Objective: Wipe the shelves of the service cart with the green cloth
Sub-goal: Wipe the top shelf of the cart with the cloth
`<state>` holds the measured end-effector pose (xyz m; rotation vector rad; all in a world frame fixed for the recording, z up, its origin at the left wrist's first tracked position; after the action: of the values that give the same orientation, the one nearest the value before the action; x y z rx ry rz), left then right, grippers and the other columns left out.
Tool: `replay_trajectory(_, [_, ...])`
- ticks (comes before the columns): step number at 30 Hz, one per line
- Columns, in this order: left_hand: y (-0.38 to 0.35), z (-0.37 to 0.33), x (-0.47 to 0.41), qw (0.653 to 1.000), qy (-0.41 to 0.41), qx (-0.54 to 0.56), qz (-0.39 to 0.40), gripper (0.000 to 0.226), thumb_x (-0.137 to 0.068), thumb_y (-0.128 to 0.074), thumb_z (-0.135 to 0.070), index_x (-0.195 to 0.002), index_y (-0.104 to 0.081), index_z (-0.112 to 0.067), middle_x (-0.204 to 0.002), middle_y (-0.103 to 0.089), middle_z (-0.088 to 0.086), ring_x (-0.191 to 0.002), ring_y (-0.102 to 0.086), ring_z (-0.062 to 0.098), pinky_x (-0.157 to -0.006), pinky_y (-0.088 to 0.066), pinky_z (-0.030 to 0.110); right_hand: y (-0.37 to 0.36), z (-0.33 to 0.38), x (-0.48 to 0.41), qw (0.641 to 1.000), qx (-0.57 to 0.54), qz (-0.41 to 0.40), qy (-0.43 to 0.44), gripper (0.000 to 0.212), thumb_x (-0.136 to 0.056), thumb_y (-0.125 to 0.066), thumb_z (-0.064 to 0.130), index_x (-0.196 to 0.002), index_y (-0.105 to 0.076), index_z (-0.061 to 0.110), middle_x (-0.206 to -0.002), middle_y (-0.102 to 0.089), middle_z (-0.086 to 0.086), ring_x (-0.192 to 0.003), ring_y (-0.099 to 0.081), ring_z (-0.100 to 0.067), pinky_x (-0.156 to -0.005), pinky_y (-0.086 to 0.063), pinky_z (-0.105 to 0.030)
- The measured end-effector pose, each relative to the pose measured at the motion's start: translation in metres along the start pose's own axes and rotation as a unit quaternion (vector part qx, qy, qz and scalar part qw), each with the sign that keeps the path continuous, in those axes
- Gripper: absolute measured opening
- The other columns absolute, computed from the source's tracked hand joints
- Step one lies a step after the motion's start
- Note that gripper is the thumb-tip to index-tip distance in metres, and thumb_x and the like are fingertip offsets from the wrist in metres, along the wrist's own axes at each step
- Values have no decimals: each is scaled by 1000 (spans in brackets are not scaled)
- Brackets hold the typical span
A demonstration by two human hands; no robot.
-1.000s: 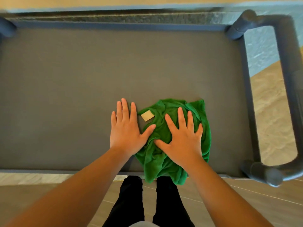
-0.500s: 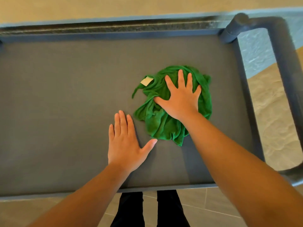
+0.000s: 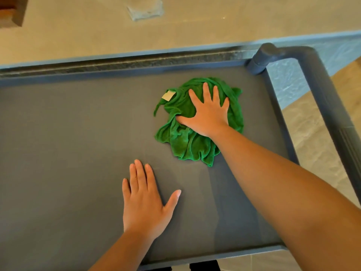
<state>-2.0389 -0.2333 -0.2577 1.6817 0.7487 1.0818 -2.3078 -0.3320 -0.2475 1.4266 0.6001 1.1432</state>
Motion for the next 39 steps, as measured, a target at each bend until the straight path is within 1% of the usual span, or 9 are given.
replay_trajectory(5, [-2, 1, -2, 1000, 2, -6, -3, 107, -85, 3, -84, -158, -5, -7, -166, 7, 13, -153, 13, 27, -122, -4, 49, -5, -2, 26, 999, 10, 26, 44, 107, -72, -40, 92, -158, 1, 42, -166, 19, -5, -152, 17, -34, -118, -1, -67])
replay_trajectory(9, [-1, 2, -2, 1000, 3, -7, -10, 105, -89, -2, -81, -157, -16, -4, -166, -4, 15, -154, 2, 29, -121, -12, 52, -13, -5, 64, 995, 13, 63, 73, 114, -70, -51, 87, -157, 5, 40, -165, 25, -5, -150, 22, -33, -117, 1, -66])
replay_trajectory(14, [0, 1, -2, 1000, -3, -5, -21, 103, -86, 4, -80, -159, -4, -7, -166, 8, 12, -153, 12, 26, -123, -5, 49, -31, -6, 123, 990, 13, 102, 95, 121, -68, -59, 83, -157, 11, 39, -162, 32, -5, -148, 29, -32, -115, 7, -67])
replay_trajectory(18, [3, 0, -1, 999, 3, 0, -35, 101, -86, 2, -76, -159, -7, -7, -167, 5, 13, -154, 9, 26, -123, -7, 49, -44, -8, 165, 988, 2, 118, 96, 123, -67, -62, 80, -156, 13, 39, -161, 34, -4, -147, 32, -30, -115, 9, -66])
replay_trajectory(23, [4, -1, 0, 999, 7, -8, -39, 100, -85, 3, -73, -159, -8, -7, -167, 3, 14, -154, 7, 28, -123, -9, 49, -51, -13, 206, 990, -11, 118, 80, 118, -70, -59, 79, -156, 13, 40, -161, 33, -1, -148, 30, -28, -117, 8, -64])
replay_trajectory(29, [5, -3, 0, 998, 26, -7, -49, 99, -86, -3, -73, -158, -14, -7, -167, -5, 14, -154, 0, 29, -121, -13, 50, -54, -20, 240, 993, -51, 102, 30, 105, -76, -43, 83, -156, 11, 41, -163, 29, 3, -150, 27, -25, -117, 8, -62])
replay_trajectory(34, [6, -31, 0, 996, 46, 52, -56, 86, -93, -45, -62, -153, -29, -3, -164, -12, 21, -153, -4, 34, -120, -14, 55, -58, -14, 248, 993, -60, 100, 1, 105, -75, -41, 82, -155, 13, 42, -160, 34, 2, -149, 29, -27, -116, 8, -64])
replay_trajectory(36, [3, -40, 3, 995, 32, 64, -71, 88, -92, -41, -66, -153, -30, -4, -164, -13, 20, -153, -6, 33, -121, -15, 53, -59, -12, 253, 991, -67, 111, -16, 103, -77, -40, 81, -155, 14, 42, -153, 41, 3, -146, 33, -26, -116, 8, -63])
replay_trajectory(39, [-2, -38, 3, 994, 29, 79, -67, 104, -83, -19, -79, -156, -22, -5, -166, -10, 17, -154, -5, 29, -122, -13, 50, -61, -16, 255, 989, -75, 118, -40, 101, -78, -39, 82, -154, 15, 43, -152, 43, 3, -147, 33, -28, -116, 7, -63])
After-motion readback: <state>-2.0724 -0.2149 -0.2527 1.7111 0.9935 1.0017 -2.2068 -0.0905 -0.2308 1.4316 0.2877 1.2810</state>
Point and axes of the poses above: each hand's wrist, its own x-axis away from the middle knuckle, its own y-axis out of the back of the hand, z = x × y, the point moved 3 cm from there along -x, towards the middle knuckle
